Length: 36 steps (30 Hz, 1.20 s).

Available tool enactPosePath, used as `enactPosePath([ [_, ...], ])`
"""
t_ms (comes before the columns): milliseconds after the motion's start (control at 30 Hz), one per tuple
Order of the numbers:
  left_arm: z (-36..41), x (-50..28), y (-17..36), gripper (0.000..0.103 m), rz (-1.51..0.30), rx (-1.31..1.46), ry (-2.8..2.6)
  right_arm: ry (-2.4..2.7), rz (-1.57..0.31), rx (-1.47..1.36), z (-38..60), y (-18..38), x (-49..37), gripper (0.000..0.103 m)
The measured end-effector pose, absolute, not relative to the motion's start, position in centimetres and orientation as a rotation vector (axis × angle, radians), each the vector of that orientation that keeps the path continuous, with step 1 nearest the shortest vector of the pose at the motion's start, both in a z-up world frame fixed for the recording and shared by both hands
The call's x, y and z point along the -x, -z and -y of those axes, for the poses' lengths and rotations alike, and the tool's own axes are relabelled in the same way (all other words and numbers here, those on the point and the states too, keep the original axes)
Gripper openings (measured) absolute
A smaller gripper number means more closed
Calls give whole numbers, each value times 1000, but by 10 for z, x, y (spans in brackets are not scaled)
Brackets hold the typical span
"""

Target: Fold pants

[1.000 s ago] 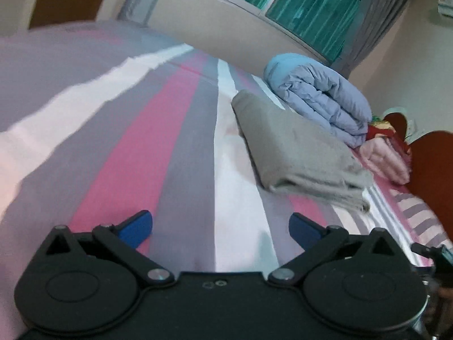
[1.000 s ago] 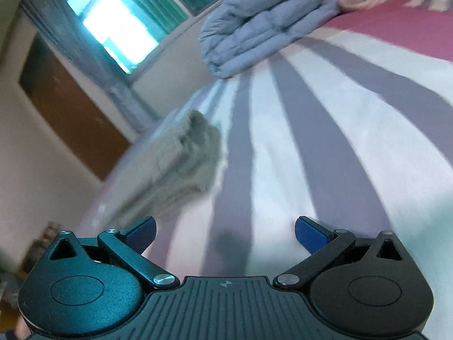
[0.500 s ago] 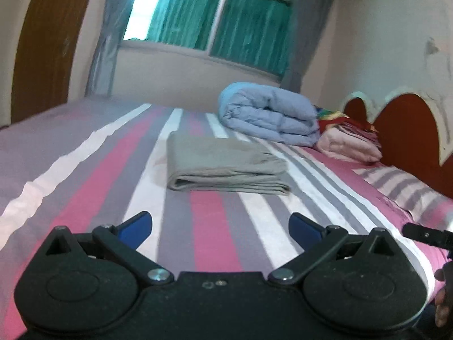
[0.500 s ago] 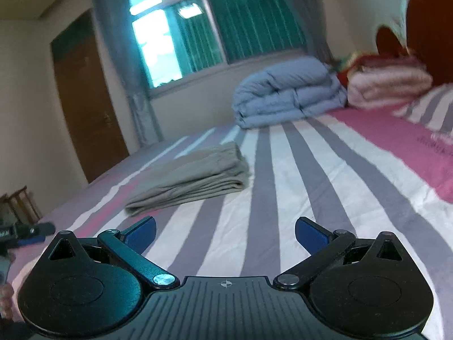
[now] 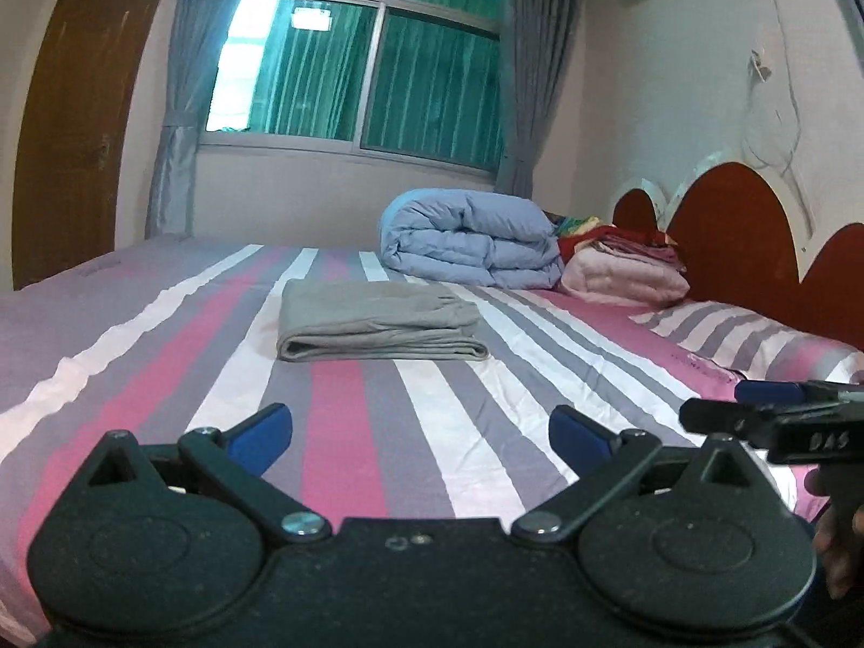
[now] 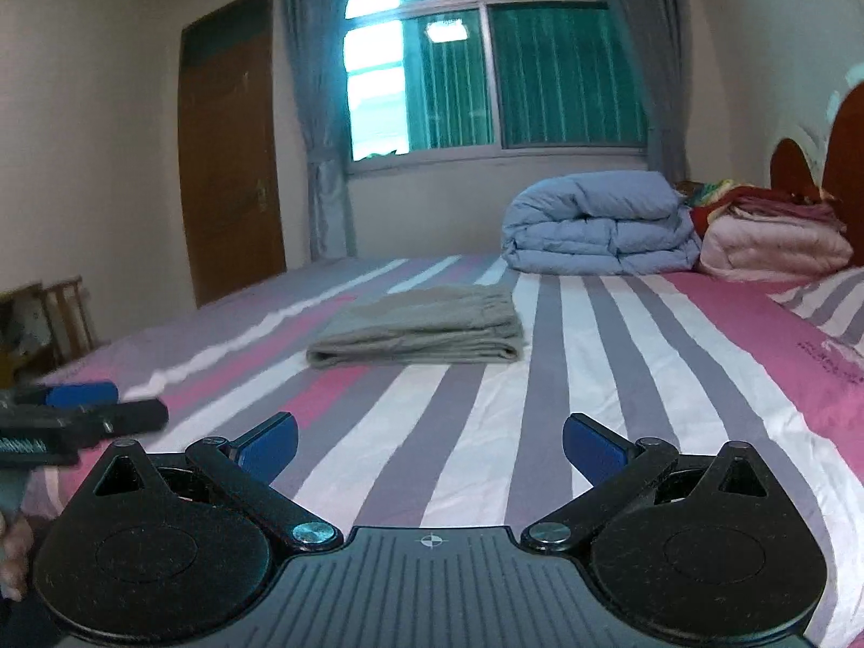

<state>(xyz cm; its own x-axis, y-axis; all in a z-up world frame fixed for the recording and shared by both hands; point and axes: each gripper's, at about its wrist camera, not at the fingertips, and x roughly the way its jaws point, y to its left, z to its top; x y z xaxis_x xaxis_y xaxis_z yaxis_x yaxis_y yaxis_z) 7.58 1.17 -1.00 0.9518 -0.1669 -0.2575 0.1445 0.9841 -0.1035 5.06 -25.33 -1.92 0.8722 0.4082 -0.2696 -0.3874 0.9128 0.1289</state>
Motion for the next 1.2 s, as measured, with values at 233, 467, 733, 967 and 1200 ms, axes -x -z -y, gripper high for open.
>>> enactPosePath([
  [233,-20,-78,13,97,-265,125,128,-399,-280,4,241,27,-52,103],
  [467,-21,-76,12,97,-257,120,132,-390,-287,-19,244,30,-55,103],
  [733,-21,-75,12,97,-255,115,128,-395,-281,-26,247,29,-56,103],
  [967,-20,-75,12,97,-257,114,128,-388,-283,-41,246,29,-57,103],
  [1200,-21,-75,11,97,-257,115,129,-388,-284,-41,246,28,-57,103],
])
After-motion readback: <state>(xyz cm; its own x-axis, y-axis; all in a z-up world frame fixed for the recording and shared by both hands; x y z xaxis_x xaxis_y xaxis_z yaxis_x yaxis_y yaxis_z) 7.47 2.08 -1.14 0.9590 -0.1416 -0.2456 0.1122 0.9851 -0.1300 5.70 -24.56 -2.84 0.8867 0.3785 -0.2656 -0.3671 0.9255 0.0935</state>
